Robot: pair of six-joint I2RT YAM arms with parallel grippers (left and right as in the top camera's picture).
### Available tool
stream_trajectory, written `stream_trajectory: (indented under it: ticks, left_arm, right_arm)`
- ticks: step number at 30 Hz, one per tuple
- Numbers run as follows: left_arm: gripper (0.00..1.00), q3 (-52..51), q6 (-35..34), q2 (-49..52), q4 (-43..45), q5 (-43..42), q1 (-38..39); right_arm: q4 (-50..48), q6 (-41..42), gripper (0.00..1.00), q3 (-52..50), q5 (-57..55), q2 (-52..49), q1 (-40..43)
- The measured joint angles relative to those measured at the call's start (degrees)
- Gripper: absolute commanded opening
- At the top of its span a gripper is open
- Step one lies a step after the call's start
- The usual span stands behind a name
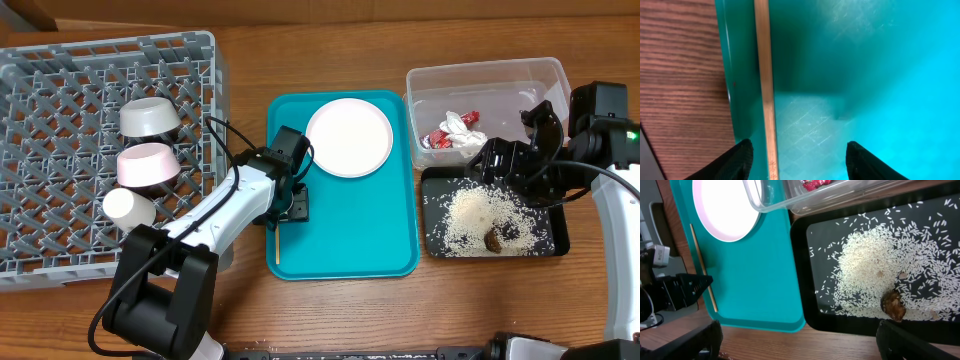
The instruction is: Sort waste into correct bins and load items into the dishwasher
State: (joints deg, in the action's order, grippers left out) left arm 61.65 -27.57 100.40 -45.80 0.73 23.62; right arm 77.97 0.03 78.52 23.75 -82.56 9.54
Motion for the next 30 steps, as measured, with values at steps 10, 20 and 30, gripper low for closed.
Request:
stream_trajectory:
  ticks: [10,20,30]
  left_arm:
    - [0.62,-0.1,0.0,0.0,1.2,0.0,0.0]
    - [0.33,0.0,-0.6,4.1,2.2,-0.2,0.0]
    - [0.04,1.9,-0.8,4.9,-1.7,-1.1,0.0]
  right_arm:
    - [0.0,0.0,1.00,0.0,0.0,0.0,0.0]
    - [0.0,0.0,1.00,0.0,0.0,0.0,0.0]
    - [0.1,0.0,1.00,0.0,0.0,0.0,0.0]
